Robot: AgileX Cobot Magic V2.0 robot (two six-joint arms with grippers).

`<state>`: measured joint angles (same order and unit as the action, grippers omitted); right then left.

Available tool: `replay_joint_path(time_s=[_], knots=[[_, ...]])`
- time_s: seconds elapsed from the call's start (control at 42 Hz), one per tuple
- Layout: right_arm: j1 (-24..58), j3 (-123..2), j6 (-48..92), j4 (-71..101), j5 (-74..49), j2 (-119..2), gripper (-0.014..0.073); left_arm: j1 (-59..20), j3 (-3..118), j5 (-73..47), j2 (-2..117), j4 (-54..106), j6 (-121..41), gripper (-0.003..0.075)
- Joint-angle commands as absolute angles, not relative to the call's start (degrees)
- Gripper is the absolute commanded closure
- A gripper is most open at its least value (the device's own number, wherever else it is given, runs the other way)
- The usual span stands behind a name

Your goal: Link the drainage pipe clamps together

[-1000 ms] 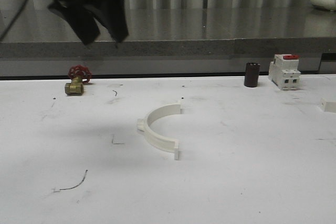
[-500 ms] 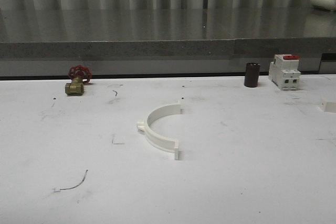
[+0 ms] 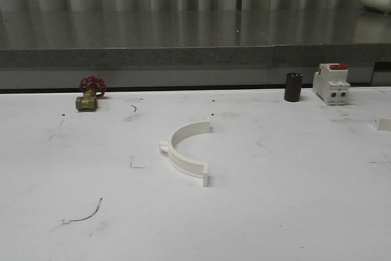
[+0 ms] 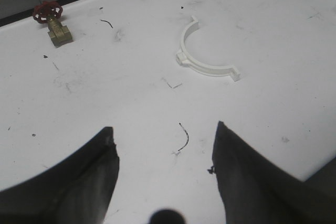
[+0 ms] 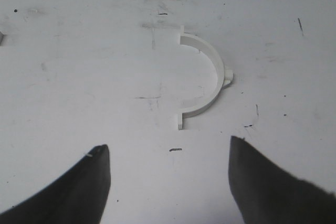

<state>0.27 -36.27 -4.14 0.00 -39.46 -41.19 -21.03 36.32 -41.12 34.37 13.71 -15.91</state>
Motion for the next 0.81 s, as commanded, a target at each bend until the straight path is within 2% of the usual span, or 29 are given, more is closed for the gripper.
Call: replay_joint_path(time_s=[0.0, 0.19, 0.476, 0.786], knots=[[-0.2, -39.4, -3.8, -1.8, -36.8, -41.9, 0.0084, -21.0, 37.9, -36.4, 34.3, 15.2, -15.8, 0.0337], [-1.8, -47.3, -3.8, -2.9, -46.6, -50.6, 0.0084, -21.0, 37.9, -36.1, 34.3, 15.2, -15.8, 0.0336], [-11.2, -57.8, -0.4, 1.6, -53.3, -69.0, 0.0085, -21.0, 37.9, -36.1, 34.3, 15.2, -15.8, 0.0336], [-14.2, -65.0, 7.5, 6.7, -51.7, -86.2, 0.0085, -21.0, 37.9, -36.1, 34.3, 15.2, -15.8, 0.0336]])
